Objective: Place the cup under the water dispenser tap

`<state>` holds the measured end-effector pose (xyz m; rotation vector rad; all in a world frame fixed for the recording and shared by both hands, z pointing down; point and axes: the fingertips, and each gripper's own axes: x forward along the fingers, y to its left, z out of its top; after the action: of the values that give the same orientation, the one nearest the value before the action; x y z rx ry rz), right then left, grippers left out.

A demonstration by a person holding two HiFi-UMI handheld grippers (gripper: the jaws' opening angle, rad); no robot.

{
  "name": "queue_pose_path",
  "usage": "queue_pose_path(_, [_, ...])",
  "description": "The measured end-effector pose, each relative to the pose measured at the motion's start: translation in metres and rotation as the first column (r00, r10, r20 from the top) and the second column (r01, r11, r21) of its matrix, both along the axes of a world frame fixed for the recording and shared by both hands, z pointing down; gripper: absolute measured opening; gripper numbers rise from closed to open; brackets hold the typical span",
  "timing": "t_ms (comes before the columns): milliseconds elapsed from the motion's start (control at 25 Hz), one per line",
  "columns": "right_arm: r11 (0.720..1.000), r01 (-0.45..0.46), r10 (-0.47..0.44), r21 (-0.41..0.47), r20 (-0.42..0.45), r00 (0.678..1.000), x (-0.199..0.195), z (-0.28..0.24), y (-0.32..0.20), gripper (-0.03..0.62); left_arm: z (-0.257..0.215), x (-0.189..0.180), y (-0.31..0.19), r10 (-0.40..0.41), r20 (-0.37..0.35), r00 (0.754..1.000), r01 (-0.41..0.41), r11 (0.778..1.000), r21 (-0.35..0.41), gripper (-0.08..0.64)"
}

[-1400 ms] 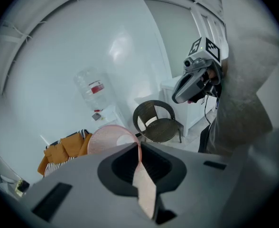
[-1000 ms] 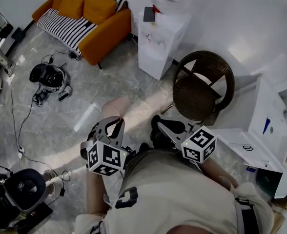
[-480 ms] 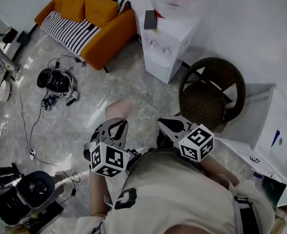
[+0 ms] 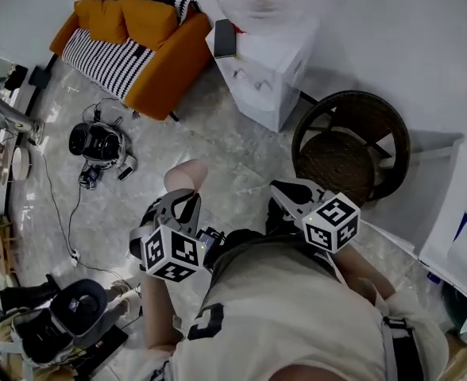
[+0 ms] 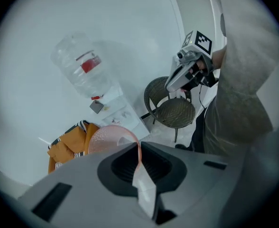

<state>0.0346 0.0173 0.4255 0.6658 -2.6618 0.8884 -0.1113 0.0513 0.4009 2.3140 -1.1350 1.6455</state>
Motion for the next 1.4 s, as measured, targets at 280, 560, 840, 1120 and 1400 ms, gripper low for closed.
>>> queue_pose_path(280, [1.000,-0.021,0.021,0.000,0.009,1.000,0.023,0.006,-0.026,0.028,0.022,0.002,-0.029,0.057,0.085,0.995,-0.053,0.998,-0.046,0.069])
queue_pose_path(560, [0.999,-0.029,0.029,0.015,0.004,1.000,0.021,-0.001,-0.037,0.028,0.023,-0.008,-0.061,0.088,0.073,0.993,-0.085,0.996,-0.039,0.069])
queue_pose_path(840, [0.996,-0.088,0.090,0.026,-0.066,0.994,0.009,0.001,-0.069,0.028,0.042,-0.028,-0.120,0.177,0.037,0.984,-0.175,0.983,-0.050,0.069])
queue_pose_path(1120, [0.985,-0.171,0.173,0.028,-0.148,0.974,-0.012,0.000,-0.116,0.028,0.086,-0.058,-0.191,0.271,0.022,0.962,-0.268,0.958,-0.103,0.068])
queue_pose_path(1400, [0.977,-0.210,0.212,0.034,-0.227,0.950,-0.051,0.005,-0.150,0.028,0.123,-0.095,-0.243,0.397,0.002,0.918,-0.390,0.904,-0.174,0.069])
